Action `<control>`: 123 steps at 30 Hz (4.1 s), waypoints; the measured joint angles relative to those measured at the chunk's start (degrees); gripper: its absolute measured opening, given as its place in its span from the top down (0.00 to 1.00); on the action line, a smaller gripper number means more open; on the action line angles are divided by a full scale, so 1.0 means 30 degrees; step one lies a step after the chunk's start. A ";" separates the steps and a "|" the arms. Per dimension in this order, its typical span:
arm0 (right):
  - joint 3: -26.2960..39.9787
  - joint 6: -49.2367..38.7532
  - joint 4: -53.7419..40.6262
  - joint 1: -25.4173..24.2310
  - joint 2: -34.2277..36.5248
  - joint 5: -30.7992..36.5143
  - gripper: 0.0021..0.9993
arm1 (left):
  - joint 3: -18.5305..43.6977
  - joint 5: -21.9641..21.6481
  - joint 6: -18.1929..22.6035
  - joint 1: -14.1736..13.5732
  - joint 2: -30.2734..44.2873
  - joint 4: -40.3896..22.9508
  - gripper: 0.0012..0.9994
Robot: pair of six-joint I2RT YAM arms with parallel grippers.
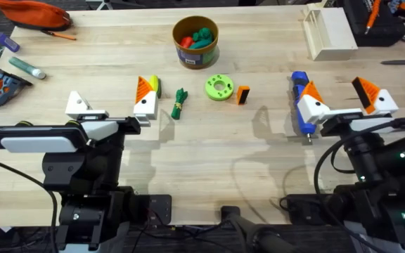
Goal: Pick up the gripper from the table and insert it into the empty holder that is missing its gripper. Then pick up a screw, insert it into the mounting hole, and use the screwdriver to tighten it. Finally, clean up the table by picking up the vegetable and placing it into the bucket.
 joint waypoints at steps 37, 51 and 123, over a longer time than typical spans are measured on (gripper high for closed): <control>1.0183 0.0005 -0.4582 0.0000 0.4181 -0.0087 0.01 | 1.1717 -0.0031 -0.0002 0.0000 0.5527 -0.6798 0.01; 2.0908 0.0000 -1.6041 0.0000 1.5495 -0.0087 0.01 | 2.1156 -0.0022 -0.0002 0.0000 1.7608 -1.6539 0.01; 2.2811 0.7089 -1.9591 0.6849 2.1289 0.3031 0.01 | 2.3270 -0.0014 -0.0022 -0.1952 2.4043 -2.0982 0.01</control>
